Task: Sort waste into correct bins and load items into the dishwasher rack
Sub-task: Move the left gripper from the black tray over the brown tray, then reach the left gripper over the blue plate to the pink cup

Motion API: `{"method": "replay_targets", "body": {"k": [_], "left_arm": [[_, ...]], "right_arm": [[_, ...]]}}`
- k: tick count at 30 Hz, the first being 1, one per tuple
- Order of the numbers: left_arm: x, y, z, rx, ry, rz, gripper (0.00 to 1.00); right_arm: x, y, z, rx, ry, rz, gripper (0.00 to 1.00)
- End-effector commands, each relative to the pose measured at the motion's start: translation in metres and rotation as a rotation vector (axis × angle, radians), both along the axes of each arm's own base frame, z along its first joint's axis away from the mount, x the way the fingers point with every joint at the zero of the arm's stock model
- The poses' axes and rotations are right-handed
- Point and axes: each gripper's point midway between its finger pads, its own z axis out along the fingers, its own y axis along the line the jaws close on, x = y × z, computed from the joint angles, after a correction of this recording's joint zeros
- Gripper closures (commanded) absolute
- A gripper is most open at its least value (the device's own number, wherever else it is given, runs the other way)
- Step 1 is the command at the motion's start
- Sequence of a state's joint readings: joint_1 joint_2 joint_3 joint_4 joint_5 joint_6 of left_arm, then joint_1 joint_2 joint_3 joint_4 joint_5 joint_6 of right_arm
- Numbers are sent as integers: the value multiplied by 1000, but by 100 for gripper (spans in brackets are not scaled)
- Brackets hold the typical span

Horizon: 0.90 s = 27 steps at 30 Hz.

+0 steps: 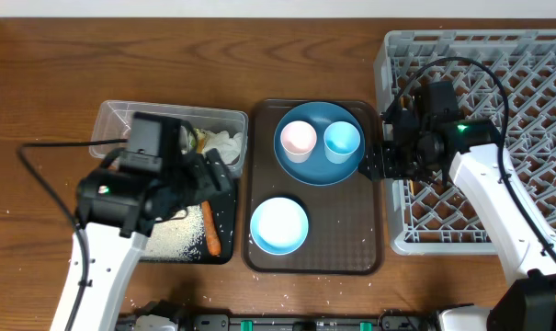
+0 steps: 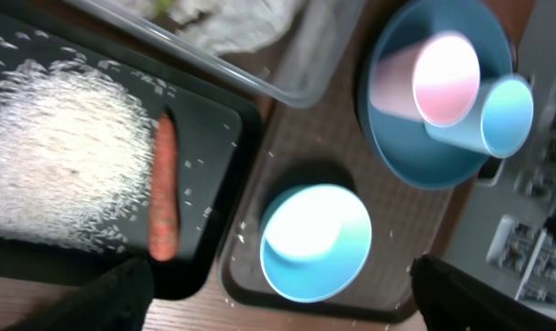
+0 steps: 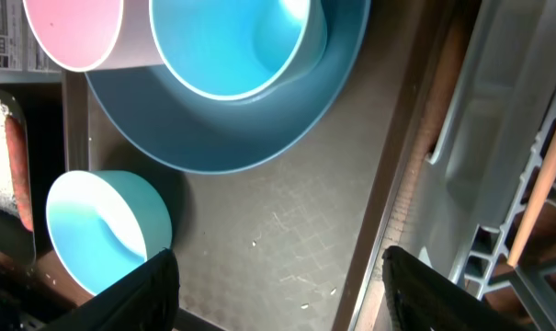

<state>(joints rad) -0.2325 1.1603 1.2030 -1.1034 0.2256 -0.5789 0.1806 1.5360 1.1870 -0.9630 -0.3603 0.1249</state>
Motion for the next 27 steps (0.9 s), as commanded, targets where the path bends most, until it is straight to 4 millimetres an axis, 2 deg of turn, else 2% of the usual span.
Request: {"method": "replay_targets", "body": {"k": [1,4,7,12,18,27], "left_arm": [[-2,-11,-6,25,21,-47,17],[-8,-23,-15,38,49,-99,28],[-15,-30,-25,82,79,-143,31],[-31,-45,-48,119,150,-228,33],[-48,-48,-86,176,238,-280,35],[-50,-50,-124,189,278,-275,36]], "right_arm": [[-1,-1,0,9,9,-7,30],[-1,-2,0,8,11,-7,30],[-1,-2,0,7,11,-7,29],[-1,-2,0,7,9,-5,28],[-1,-2,0,7,10,-3,28],[-1,-2,0,7,10,-3,28]]}}
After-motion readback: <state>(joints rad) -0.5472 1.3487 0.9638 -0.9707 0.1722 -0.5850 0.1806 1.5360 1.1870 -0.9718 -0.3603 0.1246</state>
